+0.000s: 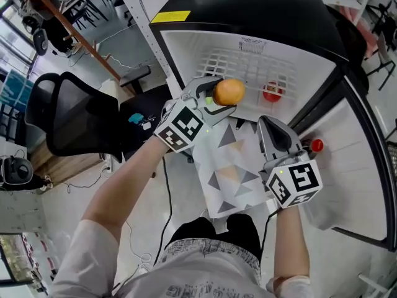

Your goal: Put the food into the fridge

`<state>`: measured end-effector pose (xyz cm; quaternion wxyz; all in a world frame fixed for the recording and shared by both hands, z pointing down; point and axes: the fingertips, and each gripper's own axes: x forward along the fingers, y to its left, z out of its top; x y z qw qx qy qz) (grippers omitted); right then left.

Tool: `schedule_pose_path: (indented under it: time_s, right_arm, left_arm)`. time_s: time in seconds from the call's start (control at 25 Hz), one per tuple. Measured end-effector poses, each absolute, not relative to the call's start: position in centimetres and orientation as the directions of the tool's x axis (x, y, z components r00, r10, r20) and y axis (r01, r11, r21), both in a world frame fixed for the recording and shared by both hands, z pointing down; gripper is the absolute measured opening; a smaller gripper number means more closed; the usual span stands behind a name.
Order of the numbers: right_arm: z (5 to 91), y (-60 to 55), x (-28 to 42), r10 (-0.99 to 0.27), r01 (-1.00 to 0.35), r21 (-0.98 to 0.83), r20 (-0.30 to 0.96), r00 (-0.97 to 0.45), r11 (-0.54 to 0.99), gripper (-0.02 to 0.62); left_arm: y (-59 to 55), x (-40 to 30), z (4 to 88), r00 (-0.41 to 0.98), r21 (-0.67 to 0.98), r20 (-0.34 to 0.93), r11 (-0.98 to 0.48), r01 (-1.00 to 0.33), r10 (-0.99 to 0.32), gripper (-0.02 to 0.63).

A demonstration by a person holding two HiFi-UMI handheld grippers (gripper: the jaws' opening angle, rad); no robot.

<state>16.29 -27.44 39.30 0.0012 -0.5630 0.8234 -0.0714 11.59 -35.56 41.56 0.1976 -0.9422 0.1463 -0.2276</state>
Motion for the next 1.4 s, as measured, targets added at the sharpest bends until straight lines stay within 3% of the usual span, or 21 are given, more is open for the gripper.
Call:
schedule_pose_path:
  time_s: [0.88,1.4]
  right_arm:
    - [40.0,-31.7,17.8,-0.952,-0.951,-0.052,-0.013,-0.305,0.305,0.002]
    - [41.8,-31.6,18.7,-0.957,-0.954,-0.077,-0.029,-0.289,0.29,0.002]
  left_arm:
    - [-44.4,17.2,42.7,0.752,-0.739,0.447,-0.673,0.006,-0.484,0.301]
    - [-50.1,19.9,44.9,0.637,-0.781,0.539,-0.61,0.133,-0.552,0.302]
